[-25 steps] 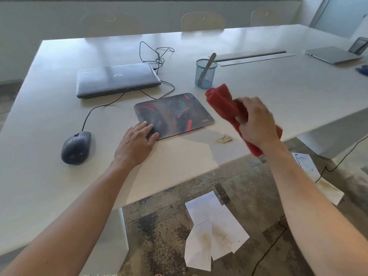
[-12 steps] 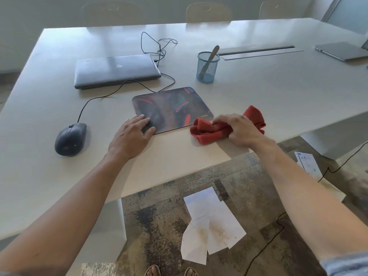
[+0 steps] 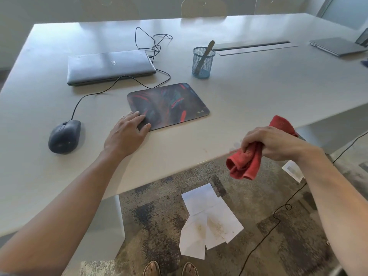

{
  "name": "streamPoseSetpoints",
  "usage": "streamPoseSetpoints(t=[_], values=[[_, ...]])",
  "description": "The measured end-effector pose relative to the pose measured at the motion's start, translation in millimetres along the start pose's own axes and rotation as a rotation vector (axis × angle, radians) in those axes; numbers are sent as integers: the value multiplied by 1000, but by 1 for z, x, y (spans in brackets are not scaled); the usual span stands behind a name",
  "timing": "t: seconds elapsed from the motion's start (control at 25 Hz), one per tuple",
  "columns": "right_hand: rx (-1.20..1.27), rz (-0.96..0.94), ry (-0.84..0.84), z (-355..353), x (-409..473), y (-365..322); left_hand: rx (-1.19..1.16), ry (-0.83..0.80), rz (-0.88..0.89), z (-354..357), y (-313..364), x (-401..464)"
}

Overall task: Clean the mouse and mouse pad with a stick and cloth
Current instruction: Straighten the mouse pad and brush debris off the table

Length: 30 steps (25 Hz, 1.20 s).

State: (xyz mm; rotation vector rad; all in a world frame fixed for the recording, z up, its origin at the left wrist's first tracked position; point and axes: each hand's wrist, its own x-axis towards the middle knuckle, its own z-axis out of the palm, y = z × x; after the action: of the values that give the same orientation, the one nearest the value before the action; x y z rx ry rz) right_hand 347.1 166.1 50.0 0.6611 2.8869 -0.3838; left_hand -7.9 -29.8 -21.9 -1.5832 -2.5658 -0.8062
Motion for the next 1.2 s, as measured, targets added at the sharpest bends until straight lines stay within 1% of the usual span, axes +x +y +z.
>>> streamPoseSetpoints(t=[0.04, 0.08, 0.24, 0.32, 0.48, 0.56, 0.64, 0.72, 0.76, 0.8, 0.84, 0.88, 0.92, 1.0, 1.04, 1.08, 1.12, 1.16, 1.2], values=[[-27, 19, -28, -5, 0, -1, -1, 8, 8, 0, 1, -1], [-16, 37, -16, -9, 1, -3, -1, 13, 11, 0, 1, -1], [174, 95, 233, -14, 19, -25, 7, 15, 0, 0, -1, 0], [163, 97, 270, -5, 36, -45, 9, 22, 9, 0, -1, 0], [30, 53, 220, 19, 52, -70, 16, 26, 6, 1, -1, 0], [63, -2, 186, 22, 41, -65, 18, 21, -1, 1, -2, 0], [94, -14, 105, 19, 25, -54, 18, 7, -11, 1, -2, 0], [6, 20, -23, 11, 11, -44, 16, 12, -12, 1, -2, 0], [-37, 42, -68, 7, 4, -39, 17, 20, -8, 1, -2, 0], [-44, 68, -75, 4, -1, -35, 18, 22, -9, 2, -2, 0], [-9, 101, -33, 2, -5, -31, 17, 16, -17, 2, -2, 1], [60, 147, 60, 1, -7, -27, 15, 7, -30, 2, -2, 1], [125, 207, 189, 2, -6, -24, 12, 1, -40, 2, -3, 1], [139, 370, 417, 11, 0, -24, 5, 13, -32, 3, -3, 1], [121, 458, 484, 20, 2, -24, 2, 28, -18, 3, -3, 0], [117, 518, 525, 31, 2, -25, -1, 41, -5, 3, -3, 0], [133, 539, 549, 40, -1, -25, -5, 46, 4, 3, -3, -1], [165, 530, 546, 47, -7, -23, -8, 47, 8, 3, -3, -1], [205, 509, 501, 51, -15, -21, -10, 49, 8, 4, -3, -1]])
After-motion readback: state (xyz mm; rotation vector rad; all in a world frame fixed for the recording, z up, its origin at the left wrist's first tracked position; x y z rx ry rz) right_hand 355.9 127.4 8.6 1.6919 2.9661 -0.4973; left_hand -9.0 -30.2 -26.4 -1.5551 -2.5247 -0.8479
